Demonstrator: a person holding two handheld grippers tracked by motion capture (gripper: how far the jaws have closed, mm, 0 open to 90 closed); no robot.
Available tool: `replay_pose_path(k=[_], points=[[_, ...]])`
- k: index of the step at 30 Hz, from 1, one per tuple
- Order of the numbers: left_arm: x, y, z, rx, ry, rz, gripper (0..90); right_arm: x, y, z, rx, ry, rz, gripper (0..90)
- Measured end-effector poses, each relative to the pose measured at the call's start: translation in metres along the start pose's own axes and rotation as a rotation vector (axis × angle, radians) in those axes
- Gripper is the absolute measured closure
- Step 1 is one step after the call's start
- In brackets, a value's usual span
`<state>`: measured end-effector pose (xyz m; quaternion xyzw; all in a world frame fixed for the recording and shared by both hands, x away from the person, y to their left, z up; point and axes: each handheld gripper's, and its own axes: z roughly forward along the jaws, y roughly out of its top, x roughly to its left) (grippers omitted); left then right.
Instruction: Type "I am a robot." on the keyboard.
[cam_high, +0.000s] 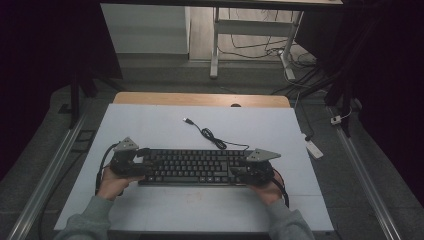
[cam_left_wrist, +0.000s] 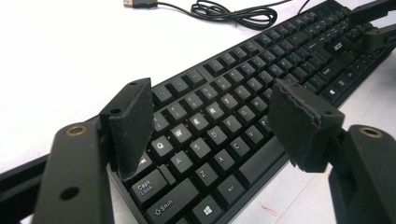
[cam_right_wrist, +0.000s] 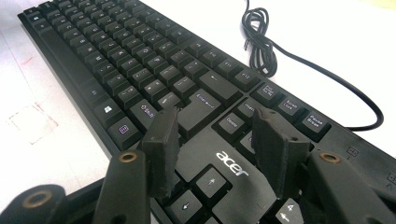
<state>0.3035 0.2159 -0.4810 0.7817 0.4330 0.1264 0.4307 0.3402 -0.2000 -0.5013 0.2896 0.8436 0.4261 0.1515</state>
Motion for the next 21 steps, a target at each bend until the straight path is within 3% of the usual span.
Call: replay_pose_path(k=[9,21], points=[[-0.002,0.000,0.003,0.014,0.001,0.007,31.0,0.004,0.004,0.002,-0.014,0.008,-0.005,51.4],[-0.003,-0.001,0.006,0.025,0.000,0.014,30.5,0.015,0.018,0.004,-0.058,0.055,-0.006,54.1]])
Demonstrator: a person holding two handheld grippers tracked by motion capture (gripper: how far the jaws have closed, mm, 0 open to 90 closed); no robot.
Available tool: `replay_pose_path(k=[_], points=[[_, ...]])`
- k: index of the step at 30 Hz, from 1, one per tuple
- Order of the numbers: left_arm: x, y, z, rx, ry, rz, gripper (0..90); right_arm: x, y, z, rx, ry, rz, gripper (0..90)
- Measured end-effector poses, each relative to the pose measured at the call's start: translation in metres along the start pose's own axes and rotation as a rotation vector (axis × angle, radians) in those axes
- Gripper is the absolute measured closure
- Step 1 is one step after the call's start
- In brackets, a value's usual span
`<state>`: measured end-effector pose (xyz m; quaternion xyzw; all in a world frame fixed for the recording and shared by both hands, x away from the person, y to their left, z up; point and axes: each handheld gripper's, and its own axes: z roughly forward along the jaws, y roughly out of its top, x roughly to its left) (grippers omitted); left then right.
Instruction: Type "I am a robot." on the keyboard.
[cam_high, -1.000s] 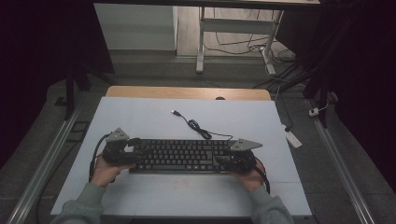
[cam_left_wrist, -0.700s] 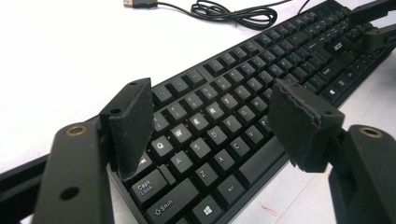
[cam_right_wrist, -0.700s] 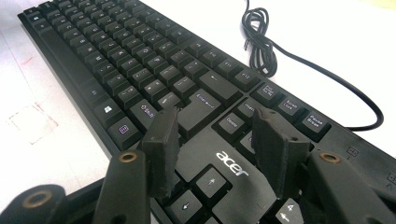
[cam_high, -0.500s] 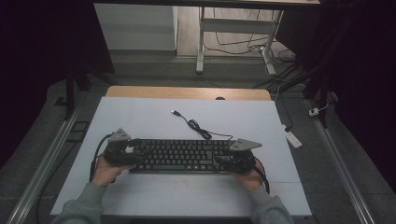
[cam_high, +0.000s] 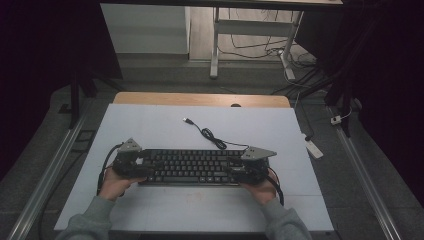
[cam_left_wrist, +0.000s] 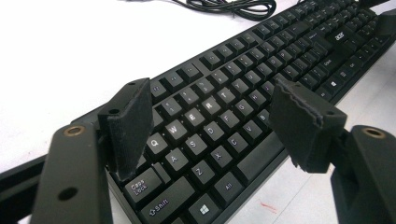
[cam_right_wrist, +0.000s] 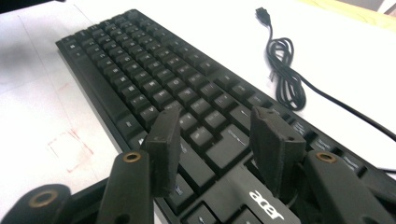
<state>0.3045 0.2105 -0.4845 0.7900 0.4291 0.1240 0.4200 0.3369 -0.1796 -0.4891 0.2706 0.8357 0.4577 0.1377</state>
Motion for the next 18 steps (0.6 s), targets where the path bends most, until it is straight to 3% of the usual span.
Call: replay_pose_path(k=[8,18], points=[[-0.001,0.000,0.002,0.008,0.001,0.005,30.3,0.008,0.008,0.008,0.014,0.045,-0.026,65.6],[-0.001,-0.001,0.004,0.015,0.001,0.012,30.2,0.018,0.015,0.017,0.033,0.104,-0.068,89.3]])
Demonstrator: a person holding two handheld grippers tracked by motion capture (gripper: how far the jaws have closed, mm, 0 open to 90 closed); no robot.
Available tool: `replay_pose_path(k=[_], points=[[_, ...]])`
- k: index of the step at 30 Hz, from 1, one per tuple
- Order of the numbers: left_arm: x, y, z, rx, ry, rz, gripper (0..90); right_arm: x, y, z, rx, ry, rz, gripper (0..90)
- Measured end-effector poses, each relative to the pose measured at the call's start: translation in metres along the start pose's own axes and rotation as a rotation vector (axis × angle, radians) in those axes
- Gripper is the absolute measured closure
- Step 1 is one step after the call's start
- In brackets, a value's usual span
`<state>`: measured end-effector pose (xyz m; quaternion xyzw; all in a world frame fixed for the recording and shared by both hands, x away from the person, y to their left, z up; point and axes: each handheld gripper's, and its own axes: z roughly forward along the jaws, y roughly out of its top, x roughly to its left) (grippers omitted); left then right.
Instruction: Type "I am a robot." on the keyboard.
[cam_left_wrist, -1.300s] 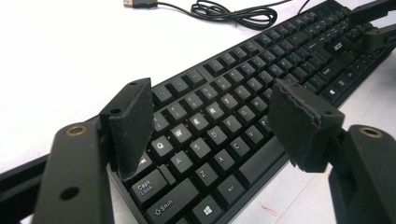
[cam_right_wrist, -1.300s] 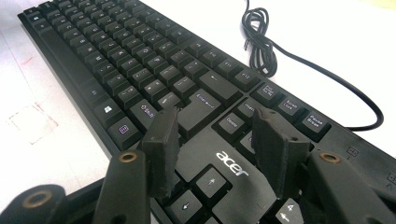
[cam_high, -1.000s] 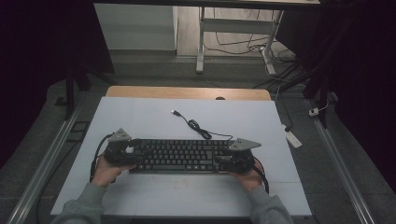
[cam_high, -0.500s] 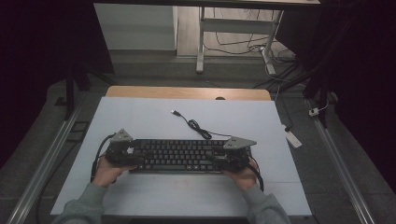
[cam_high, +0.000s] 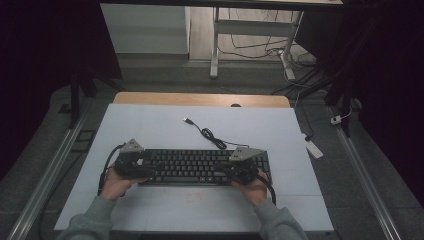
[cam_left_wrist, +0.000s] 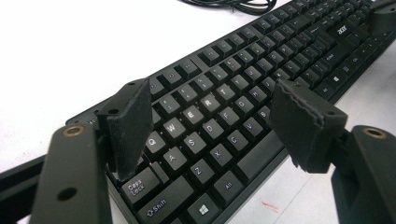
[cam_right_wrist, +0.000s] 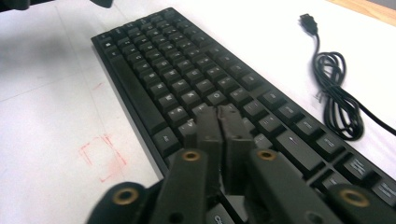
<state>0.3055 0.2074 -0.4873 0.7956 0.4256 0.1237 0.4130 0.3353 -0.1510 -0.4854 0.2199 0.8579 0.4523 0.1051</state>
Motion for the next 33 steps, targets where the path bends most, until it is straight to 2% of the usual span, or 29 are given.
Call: replay_pose_path(k=[11,20,26,33], points=[[-0.001,-0.001,0.002,0.008,-0.001,0.005,30.1,0.009,0.006,0.019,0.037,0.031,-0.025,89.5],[-0.002,-0.001,0.002,0.010,0.001,0.007,30.1,0.020,0.011,0.045,0.071,0.062,-0.040,89.4],[-0.001,-0.002,0.004,0.014,0.002,0.008,29.9,0.026,0.016,0.059,0.091,0.069,-0.063,89.3],[-0.002,-0.002,0.004,0.016,0.002,0.011,29.8,0.028,0.017,0.070,0.110,0.065,-0.062,89.3]])
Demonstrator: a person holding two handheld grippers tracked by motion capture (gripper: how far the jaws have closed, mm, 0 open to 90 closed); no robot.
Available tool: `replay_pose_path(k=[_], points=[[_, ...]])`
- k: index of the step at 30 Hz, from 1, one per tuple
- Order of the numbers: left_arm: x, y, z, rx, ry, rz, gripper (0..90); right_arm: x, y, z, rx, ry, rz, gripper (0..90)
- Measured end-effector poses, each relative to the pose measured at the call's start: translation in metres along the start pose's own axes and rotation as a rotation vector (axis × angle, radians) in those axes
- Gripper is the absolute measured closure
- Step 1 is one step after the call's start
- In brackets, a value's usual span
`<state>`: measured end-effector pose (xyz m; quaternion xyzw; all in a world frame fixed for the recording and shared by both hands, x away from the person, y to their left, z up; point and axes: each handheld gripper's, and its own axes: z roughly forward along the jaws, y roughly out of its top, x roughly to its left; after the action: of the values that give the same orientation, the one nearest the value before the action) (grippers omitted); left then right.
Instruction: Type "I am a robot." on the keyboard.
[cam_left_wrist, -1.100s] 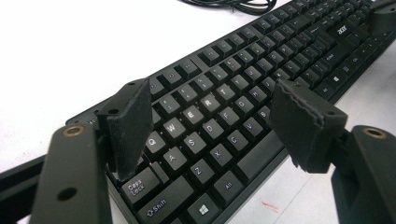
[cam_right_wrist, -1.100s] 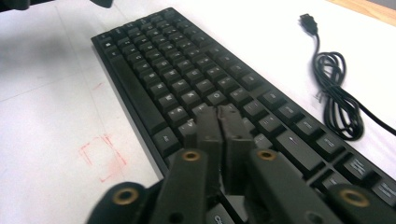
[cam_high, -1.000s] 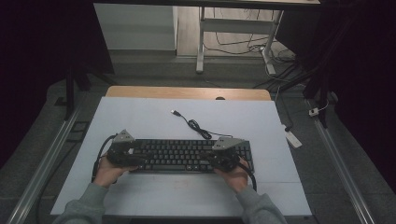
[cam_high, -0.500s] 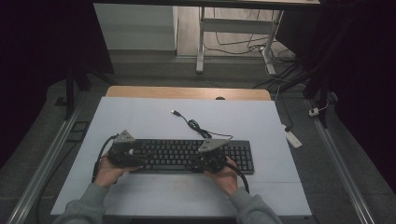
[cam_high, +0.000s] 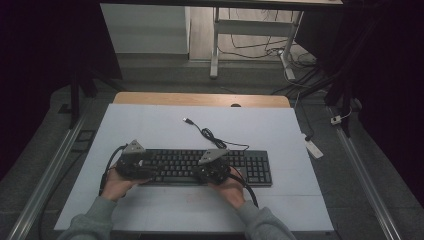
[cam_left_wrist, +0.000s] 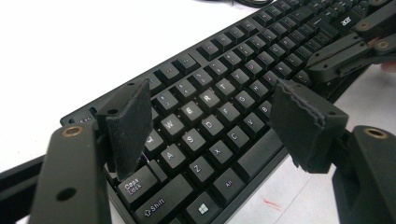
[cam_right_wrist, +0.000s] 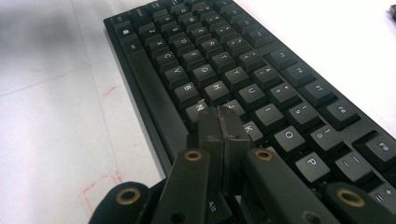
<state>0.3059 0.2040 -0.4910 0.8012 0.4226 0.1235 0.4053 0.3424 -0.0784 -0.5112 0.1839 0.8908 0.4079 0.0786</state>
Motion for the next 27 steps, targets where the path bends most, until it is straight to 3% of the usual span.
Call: replay_pose_path(k=[22,27], points=[[0.001,-0.001,0.001,0.007,0.000,0.004,29.6,0.001,0.006,0.014,0.010,-0.010,-0.021,89.3],[0.001,-0.001,0.001,0.008,0.000,0.001,29.5,0.000,0.004,0.018,0.036,-0.005,-0.018,89.4]])
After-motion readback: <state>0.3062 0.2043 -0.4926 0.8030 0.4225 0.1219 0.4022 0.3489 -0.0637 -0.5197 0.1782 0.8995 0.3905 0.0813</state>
